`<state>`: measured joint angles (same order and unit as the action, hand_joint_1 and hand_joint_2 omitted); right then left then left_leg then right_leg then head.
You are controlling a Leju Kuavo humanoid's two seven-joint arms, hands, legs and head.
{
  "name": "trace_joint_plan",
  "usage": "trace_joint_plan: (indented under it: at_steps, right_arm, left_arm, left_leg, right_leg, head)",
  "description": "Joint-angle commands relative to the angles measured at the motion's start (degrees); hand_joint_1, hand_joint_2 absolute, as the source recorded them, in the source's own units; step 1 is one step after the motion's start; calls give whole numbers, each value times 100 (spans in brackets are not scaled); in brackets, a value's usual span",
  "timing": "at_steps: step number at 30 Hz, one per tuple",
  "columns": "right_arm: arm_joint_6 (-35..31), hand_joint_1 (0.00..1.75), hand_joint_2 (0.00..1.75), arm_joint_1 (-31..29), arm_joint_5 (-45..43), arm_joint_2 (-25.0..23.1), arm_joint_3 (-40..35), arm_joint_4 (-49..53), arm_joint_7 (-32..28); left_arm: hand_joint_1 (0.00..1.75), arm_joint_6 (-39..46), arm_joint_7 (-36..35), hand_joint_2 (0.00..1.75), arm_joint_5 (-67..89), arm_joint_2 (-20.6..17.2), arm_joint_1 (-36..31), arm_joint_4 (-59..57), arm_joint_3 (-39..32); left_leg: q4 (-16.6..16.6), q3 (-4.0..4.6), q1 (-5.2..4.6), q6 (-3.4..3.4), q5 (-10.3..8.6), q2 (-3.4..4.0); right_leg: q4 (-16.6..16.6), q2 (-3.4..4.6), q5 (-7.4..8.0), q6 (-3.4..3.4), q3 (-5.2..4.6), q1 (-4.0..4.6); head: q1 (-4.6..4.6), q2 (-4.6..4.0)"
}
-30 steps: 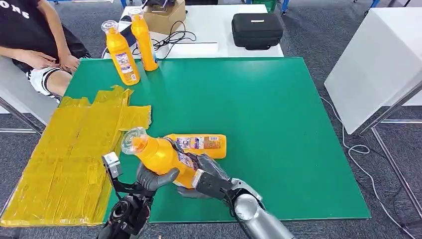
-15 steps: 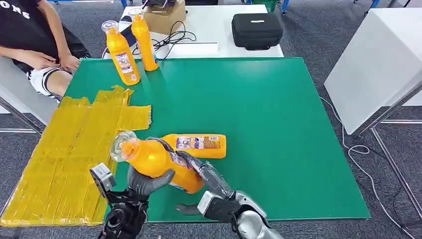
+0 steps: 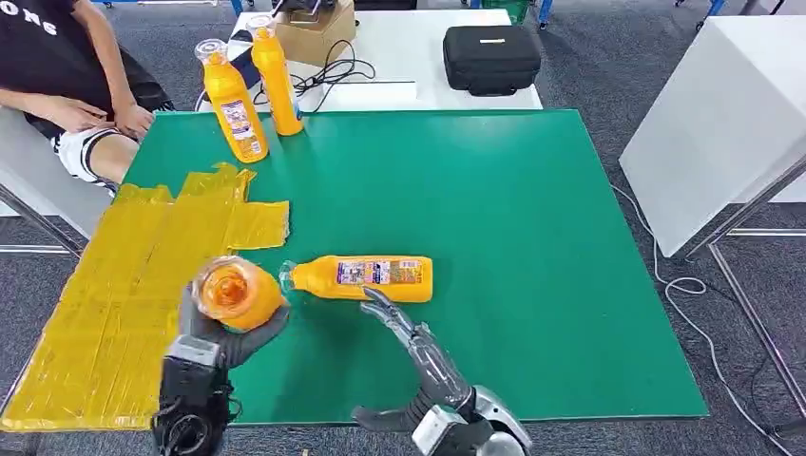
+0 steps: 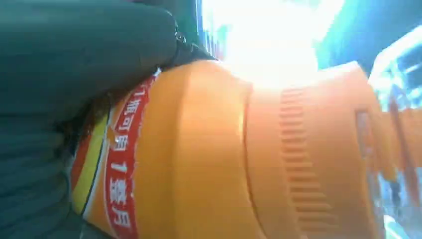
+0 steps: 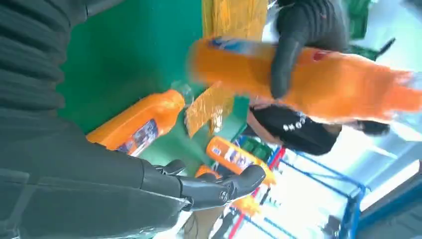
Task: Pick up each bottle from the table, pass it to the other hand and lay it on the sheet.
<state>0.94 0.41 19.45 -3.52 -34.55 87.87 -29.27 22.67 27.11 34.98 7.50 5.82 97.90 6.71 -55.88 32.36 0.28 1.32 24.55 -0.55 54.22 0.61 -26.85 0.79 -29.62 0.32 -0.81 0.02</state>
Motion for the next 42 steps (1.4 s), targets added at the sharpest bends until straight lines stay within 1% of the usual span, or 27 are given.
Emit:
trace_joint_plan:
  at_steps: [1, 2, 3, 4, 5, 6, 7, 8, 9, 10, 11, 12, 13, 14, 15, 16, 17, 19, 21, 22, 25, 28, 33, 35, 39, 40, 42]
  right_arm:
    - [-147, 0, 175, 275, -39, 370, 209, 280, -22]
    - [-146, 0, 175, 307, -39, 361, 226, 290, -21]
    - [-148, 0, 175, 320, -39, 355, 233, 284, -21]
    - [-150, 0, 175, 327, -39, 353, 238, 278, -21]
    - [-151, 0, 175, 327, -39, 353, 240, 276, -21]
    - [-152, 0, 175, 306, -39, 367, 233, 256, -21]
    - [-153, 0, 175, 286, -39, 379, 227, 238, -21]
    - [-153, 0, 175, 286, -39, 379, 227, 238, -21]
    - [-135, 0, 175, 267, -49, 388, 249, 227, -20]
    - [-122, 0, 175, 259, -54, 389, 263, 224, -29]
    - [-106, 0, 175, 247, -61, 399, 284, 202, -30]
    - [-105, 0, 175, 246, -61, 403, 290, 192, -30]
    - [-97, 0, 175, 259, -74, 421, 319, 151, -31]
    - [-72, 0, 175, 297, -98, 431, 347, 144, -34]
    - [-63, 0, 175, 320, -105, 432, 368, 135, -50]
    - [-29, 0, 175, 342, -112, 424, 377, 113, -81]
    - [-9, 0, 175, 350, -109, 393, 393, 76, -92]
    - [-6, 0, 175, 347, -107, 386, 393, 64, -95]
    - [-6, 0, 175, 347, -107, 386, 393, 64, -95]
    - [0, 0, 175, 343, -104, 373, 391, 67, -95]
    - [159, 0, 175, 379, -62, 252, 470, 89, 6]
    - [223, 0, 175, 369, -17, 205, 469, 109, 69]
    - [238, 0, 175, 371, -6, 204, 493, 131, 86]
    - [268, 0, 175, 414, 0, 209, 549, 178, 120]
    - [289, 0, 175, 549, 3, 228, 642, 230, 178]
    - [281, 0, 175, 578, 8, 231, 651, 249, 190]
    - [280, 0, 175, 591, 9, 235, 651, 267, 191]
  left_arm:
    - [175, 1672, -1799, 175, 5065, -469, -854, -240, -696]
    - [175, 1567, -2022, 175, 5502, -649, -965, -331, -575]
    - [175, 1418, -2116, 175, 5502, -1136, -1089, -413, -565]
    - [175, 1271, -2402, 175, 5502, -1605, -1259, -510, -323]
    - [175, 1185, -2629, 175, 5502, -1885, -1354, -539, -90]
    - [175, 671, -3880, 175, 5502, -3124, -1958, -597, 1153]
    - [175, 278, -5320, 175, 5502, -3736, -2681, -728, 2593]
    - [175, 278, -5320, 175, 5502, -3736, -2681, -728, 2593]
    - [175, 5, -6425, 175, 5502, -3872, -3453, -1128, 4491]
    - [175, -71, -6429, 175, 5502, -3844, -3583, -1264, 4709]
    - [175, -362, -5736, 175, 5502, -3630, -3483, -1514, 4557]
    - [175, -378, -5537, 175, 5502, -3566, -3448, -1583, 4421]
    - [175, -635, -4820, 175, 5502, -3302, -3446, -2010, 4082]
    - [175, -686, -4226, 175, 5502, -3049, -3436, -2368, 3683]
    - [175, -978, -4046, 175, 5502, -3040, -3577, -2645, 3755]
    - [175, -1250, -3849, 175, 5502, -2878, -3631, -3055, 3574]
    - [175, -1210, -3648, 175, 5502, -2768, -3692, -3368, 3415]
    - [175, -1147, -3635, 175, 5502, -2754, -3717, -3462, 3409]
    - [175, -1147, -3635, 175, 5502, -2754, -3717, -3462, 3409]
    - [175, -1293, -3530, 175, 5502, -2689, -3665, -3503, 3307]
    - [175, -1550, -2457, 175, 5502, -2161, -3537, -4019, 2147]
    - [175, -1544, -2377, 175, 5502, -2083, -3566, -4322, 2039]
    - [175, -1529, -2416, 175, 5501, -2053, -3592, -4401, 2001]
    - [175, -1509, -2450, 175, 5501, -1983, -3656, -4496, 1777]
    - [175, -1120, -2158, 175, 4984, -1701, -3621, -4081, 632]
    - [175, -1111, -2021, 175, 4791, -1682, -3644, -3972, 460]
    - [175, -1209, -1965, 175, 4779, -1696, -3660, -3877, 418]
  left_leg:
    - [2, -16, 4, -6, 3, -5]
    - [2, -18, 4, -7, 2, -13]
    - [4, -15, 4, -6, -2, -24]
    - [6, -10, 2, -5, -4, -15]
    - [9, -22, 2, -8, -2, -11]
    - [9, -33, 6, -13, 1, -11]
    - [4, -8, 6, -8, -6, -15]
    - [-5, 11, 10, -9, -15, -56]
    - [-12, 9, 17, -13, -13, -71]
    - [-19, -3, 22, -17, -7, -75]
    - [-9, 9, 22, -18, -29, -107]
    - [-6, 1, 31, -20, -29, -108]
    - [10, -19, 27, -20, -24, -48]
    - [21, -38, 18, -17, -21, -39]
    - [22, -25, 14, -14, -20, -33]
    - [15, -41, 22, -17, -12, -30]
    - [11, -45, 25, -17, -7, -22]
    - [5, -12, 18, -22, -18, -6]
    - [6, -14, 13, -25, -17, 21]
    - [6, -17, 14, -27, -15, 14]
    - [6, -17, 6, -25, -14, 8]
    - [4, -2, 3, -23, -18, 18]
    - [4, -18, 12, -23, -13, 14]
    - [2, -2, 12, -22, -17, 16]
    - [-3, 5, 15, -22, -16, 15]
    - [-5, -1, 15, -22, -12, 12]
    - [-10, 2, 17, -23, -10, 8]
  right_leg:
    - [-4, -15, -5, 3, 19, 4]
    - [-3, -24, -7, 4, 23, 4]
    - [-6, -31, -5, 4, 22, 4]
    - [-4, -19, -1, 2, 12, 1]
    - [-5, -19, -3, 2, 22, 2]
    - [-5, -23, -7, 2, 34, 6]
    - [0, -22, -2, -1, 11, 7]
    - [9, -62, -6, -3, 1, 10]
    - [15, -79, -12, -3, 10, 18]
    - [19, -88, -19, -4, 11, 22]
    - [10, -115, -15, 1, -9, 18]
    - [2, -117, -14, 2, -18, 26]
    - [-6, -53, -2, 3, -46, 18]
    - [-14, -46, -2, 8, -27, 10]
    - [-9, -38, 3, 9, 30, 4]
    - [-9, -33, -3, 11, 49, 12]
    - [-10, -26, -3, 14, 57, 16]
    - [5, -7, 3, 5, 15, 10]
    - [5, 16, 9, 1, 3, 4]
    - [2, 7, 13, -11, 8, 7]
    - [0, 1, 11, -8, 9, 5]
    - [8, 15, 16, -10, -14, 3]
    - [4, 4, 10, -5, 7, 11]
    - [7, 10, 14, -8, -10, 10]
    - [10, 9, 14, -8, -15, 13]
    - [10, 4, 9, -6, -6, 13]
    - [14, -1, 6, -6, -8, 15]
  head:
    - [0, 0]
    - [2, 0]
    - [4, 0]
    - [2, 0]
    - [2, 0]
    - [4, 0]
    - [7, 0]
    - [4, 0]
    - [4, 0]
    - [0, 0]
    - [6, 0]
    - [4, 0]
    - [-4, 0]
    - [-4, 0]
    - [4, 0]
    - [2, 0]
    - [4, 0]
    - [11, 0]
    - [6, 0]
    - [2, 0]
    - [4, 0]
    - [2, 0]
    - [4, 0]
    - [7, 0]
    - [4, 0]
    - [4, 0]
    - [4, 0]
